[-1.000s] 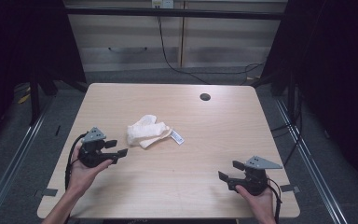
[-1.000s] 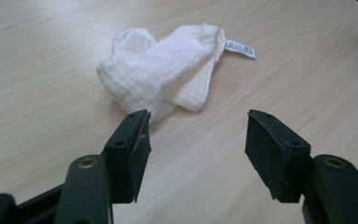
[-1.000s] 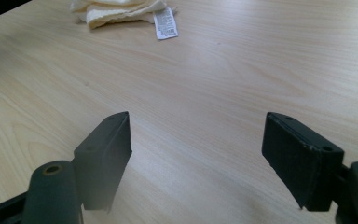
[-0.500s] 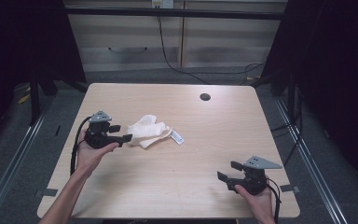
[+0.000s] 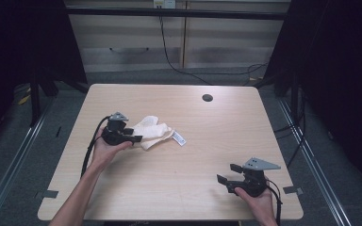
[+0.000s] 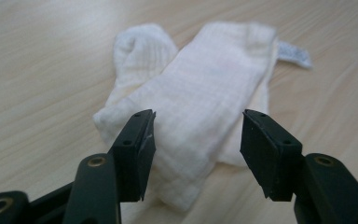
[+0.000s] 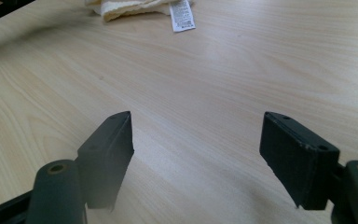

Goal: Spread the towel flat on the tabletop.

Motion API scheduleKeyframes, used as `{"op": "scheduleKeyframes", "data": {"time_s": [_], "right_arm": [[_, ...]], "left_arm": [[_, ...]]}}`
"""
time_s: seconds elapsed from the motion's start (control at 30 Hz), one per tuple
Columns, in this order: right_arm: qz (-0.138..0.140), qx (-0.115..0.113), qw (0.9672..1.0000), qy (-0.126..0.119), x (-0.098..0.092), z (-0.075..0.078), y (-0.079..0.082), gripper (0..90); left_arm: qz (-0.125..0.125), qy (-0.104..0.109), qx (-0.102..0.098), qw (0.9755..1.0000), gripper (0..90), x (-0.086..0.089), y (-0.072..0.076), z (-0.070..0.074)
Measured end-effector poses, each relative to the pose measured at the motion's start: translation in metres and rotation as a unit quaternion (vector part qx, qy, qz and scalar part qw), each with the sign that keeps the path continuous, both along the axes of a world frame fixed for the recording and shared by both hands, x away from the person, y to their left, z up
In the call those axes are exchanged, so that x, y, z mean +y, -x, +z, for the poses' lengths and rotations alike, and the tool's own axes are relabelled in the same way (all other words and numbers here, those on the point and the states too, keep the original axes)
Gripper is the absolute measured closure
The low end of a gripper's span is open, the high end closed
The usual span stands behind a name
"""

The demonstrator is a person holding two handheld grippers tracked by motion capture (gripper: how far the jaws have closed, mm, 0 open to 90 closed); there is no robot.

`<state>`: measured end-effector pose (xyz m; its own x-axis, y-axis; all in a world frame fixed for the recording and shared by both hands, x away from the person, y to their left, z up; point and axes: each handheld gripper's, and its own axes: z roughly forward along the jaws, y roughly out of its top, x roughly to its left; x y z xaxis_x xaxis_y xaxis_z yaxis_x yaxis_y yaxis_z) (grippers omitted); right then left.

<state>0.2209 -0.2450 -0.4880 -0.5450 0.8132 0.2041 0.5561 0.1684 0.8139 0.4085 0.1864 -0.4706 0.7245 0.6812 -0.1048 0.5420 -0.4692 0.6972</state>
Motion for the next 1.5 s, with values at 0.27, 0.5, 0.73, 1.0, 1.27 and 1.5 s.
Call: {"op": "scheduleKeyframes", "data": {"time_s": [0.27,0.5,0.73,1.0,1.27,1.5], "right_arm": [[0.008,0.004,1.0,0.002,0.002,0.0,0.002,24.0],[0.008,0.013,0.9998,0.009,0.001,-0.002,0.002,23.8],[-0.003,0.006,0.9999,0.014,0.0,0.0,0.003,25.0],[-0.005,0.005,0.9999,0.013,0.0,-0.001,0.002,25.0],[-0.001,0.01,0.9998,0.017,0.001,-0.002,0.002,25.0],[0.006,0.014,0.9997,0.019,0.003,-0.002,0.002,24.9]], "left_arm": [[0.014,-0.013,-0.002,0.9998,46.5,-0.001,-0.003,-0.012],[0.018,-0.009,-0.006,0.9998,77.4,0.002,-0.004,-0.023],[0.02,-0.007,-0.013,0.9997,80.7,0.003,0.005,-0.029],[0.002,-0.027,-0.02,0.9994,80.9,-0.004,0.018,-0.027],[-0.019,-0.016,-0.018,0.9995,80.9,-0.006,0.034,-0.028],[-0.037,-0.021,-0.021,0.9989,80.8,-0.009,0.052,-0.027]]}}
